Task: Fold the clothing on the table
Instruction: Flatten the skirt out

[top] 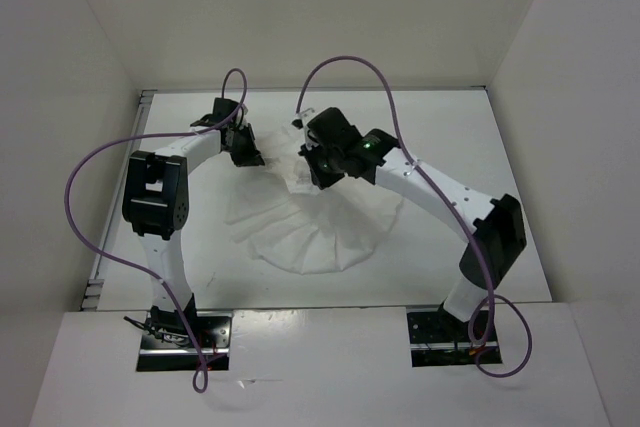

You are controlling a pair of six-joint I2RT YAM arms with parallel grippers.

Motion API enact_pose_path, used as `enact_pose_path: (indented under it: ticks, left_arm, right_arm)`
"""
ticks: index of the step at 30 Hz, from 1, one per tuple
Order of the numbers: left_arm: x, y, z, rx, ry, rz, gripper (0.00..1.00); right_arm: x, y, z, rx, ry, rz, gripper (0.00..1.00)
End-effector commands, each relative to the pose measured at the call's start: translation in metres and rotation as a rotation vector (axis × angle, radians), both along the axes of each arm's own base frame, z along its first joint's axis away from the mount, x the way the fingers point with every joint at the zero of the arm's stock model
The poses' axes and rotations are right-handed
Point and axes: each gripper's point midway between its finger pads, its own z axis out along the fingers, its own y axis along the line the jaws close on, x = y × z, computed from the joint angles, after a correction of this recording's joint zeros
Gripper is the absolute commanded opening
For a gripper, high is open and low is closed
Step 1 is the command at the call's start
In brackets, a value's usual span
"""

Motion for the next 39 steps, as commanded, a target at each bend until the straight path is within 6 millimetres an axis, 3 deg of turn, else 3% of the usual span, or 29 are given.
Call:
enact_pose_path:
  ticks: [1, 9, 12, 16, 17, 18, 19, 20, 23, 26, 29, 30, 33, 35, 39]
  left_arm:
    - [0.002, 0.001, -0.004, -0.002, -0.011, -0.024, 0.00]
    - [-0.011, 0.001, -0.010, -0.009, 0.010, -0.030, 0.00]
    - [-0.014, -0.004, -0.008, -0.017, 0.011, -0.044, 0.00]
    - [-0.020, -0.021, 0.010, -0.073, -0.022, -0.087, 0.02]
    - [-0.020, -0.023, 0.021, -0.085, -0.042, -0.095, 0.10]
    - [-0.018, -0.026, 0.045, -0.112, -0.106, -0.094, 0.23]
    - [-0.024, -0.029, 0.053, -0.140, -0.117, -0.087, 0.58]
    - [-0.023, -0.031, 0.091, -0.169, -0.214, -0.085, 0.66]
    - [-0.038, -0.018, 0.145, -0.199, -0.337, -0.006, 0.86]
    - [-0.050, 0.000, 0.177, -0.178, -0.422, 0.076, 0.89]
    - [-0.060, 0.017, 0.171, -0.144, -0.416, 0.140, 0.90]
    - [-0.064, 0.022, 0.162, -0.138, -0.399, 0.152, 0.90]
    - [-0.070, 0.019, 0.150, -0.153, -0.364, 0.145, 0.90]
    - [-0.072, 0.016, 0.143, -0.167, -0.344, 0.143, 0.90]
    - [-0.073, 0.016, 0.134, -0.169, -0.318, 0.151, 0.90]
  right_arm:
    - [0.009, -0.025, 0.044, 0.070, -0.043, -0.112, 0.00]
    - [0.033, -0.062, 0.130, 0.290, -0.216, -0.294, 0.00]
    - [0.034, -0.064, 0.138, 0.306, -0.238, -0.315, 0.00]
    - [0.029, -0.048, 0.143, 0.369, -0.201, -0.261, 0.00]
    - [0.030, -0.045, 0.136, 0.366, -0.188, -0.253, 0.00]
    - [0.030, -0.045, 0.136, 0.366, -0.188, -0.253, 0.00]
    - [0.028, -0.043, 0.136, 0.374, -0.179, -0.239, 0.00]
    - [0.028, -0.041, 0.135, 0.379, -0.176, -0.232, 0.00]
    - [0.025, -0.033, 0.129, 0.384, -0.156, -0.204, 0.00]
    - [0.011, -0.023, 0.131, 0.400, -0.118, -0.149, 0.00]
    - [-0.018, -0.002, 0.144, 0.429, -0.090, -0.049, 0.00]
    - [-0.039, 0.006, 0.155, 0.442, -0.081, 0.006, 0.00]
    - [-0.082, 0.015, 0.182, 0.506, -0.060, 0.104, 0.00]
    - [-0.103, 0.012, 0.210, 0.575, -0.077, 0.157, 0.00]
    - [-0.113, 0.003, 0.246, 0.669, -0.111, 0.145, 0.00]
